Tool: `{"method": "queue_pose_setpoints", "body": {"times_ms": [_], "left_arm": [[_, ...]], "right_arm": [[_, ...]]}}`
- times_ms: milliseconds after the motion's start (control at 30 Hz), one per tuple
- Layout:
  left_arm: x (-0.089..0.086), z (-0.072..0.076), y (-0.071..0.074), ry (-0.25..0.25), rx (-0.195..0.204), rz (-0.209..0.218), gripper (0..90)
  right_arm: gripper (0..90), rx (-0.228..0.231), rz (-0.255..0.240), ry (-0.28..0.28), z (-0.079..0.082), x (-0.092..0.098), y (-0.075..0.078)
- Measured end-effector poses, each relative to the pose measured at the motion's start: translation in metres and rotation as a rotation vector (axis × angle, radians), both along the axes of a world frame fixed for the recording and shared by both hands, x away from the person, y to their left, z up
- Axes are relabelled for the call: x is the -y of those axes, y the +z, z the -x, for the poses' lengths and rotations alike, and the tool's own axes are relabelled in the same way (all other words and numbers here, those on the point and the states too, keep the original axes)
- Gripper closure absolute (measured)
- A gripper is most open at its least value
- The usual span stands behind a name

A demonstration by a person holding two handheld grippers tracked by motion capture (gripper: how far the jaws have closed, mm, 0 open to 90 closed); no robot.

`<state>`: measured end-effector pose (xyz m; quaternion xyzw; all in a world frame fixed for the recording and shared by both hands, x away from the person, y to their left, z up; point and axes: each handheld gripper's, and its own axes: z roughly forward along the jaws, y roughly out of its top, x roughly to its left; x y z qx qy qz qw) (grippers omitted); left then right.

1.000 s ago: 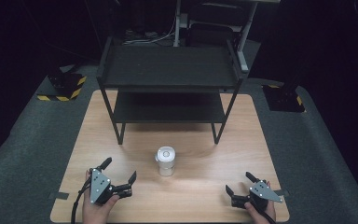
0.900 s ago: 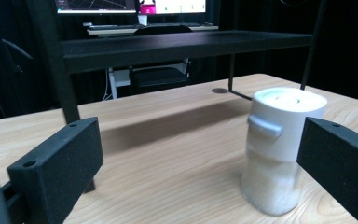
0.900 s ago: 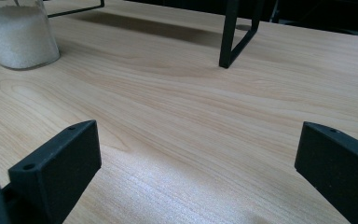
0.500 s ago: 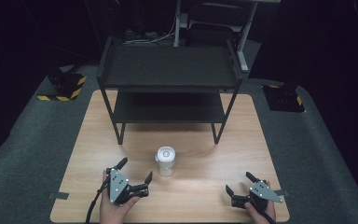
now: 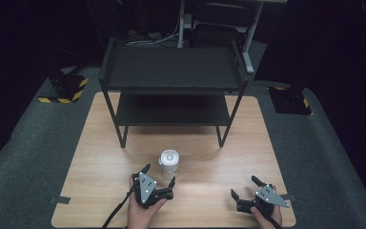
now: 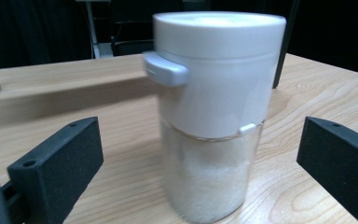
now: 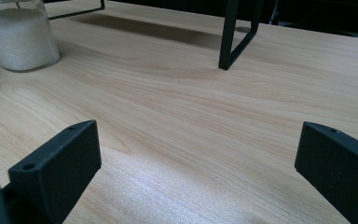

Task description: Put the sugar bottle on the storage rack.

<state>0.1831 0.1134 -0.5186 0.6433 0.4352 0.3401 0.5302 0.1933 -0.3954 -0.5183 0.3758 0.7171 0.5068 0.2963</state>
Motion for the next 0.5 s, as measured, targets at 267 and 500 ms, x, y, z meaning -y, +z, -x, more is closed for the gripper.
{"method": "queue_pose_setpoints", "body": {"times_ms": [267,500], "left_arm": [[0.029,-0.007,-0.007,0.067,-0.002,0.031,1.0],[0.051,-0.012,-0.01,0.139,0.029,0.015,12.5]], "right_arm": [[0.1,0.003,-0.003,0.004,0.0,0.001,-0.001],[0.1,0.01,-0.001,0.014,0.0,0.002,-0.001]]}}
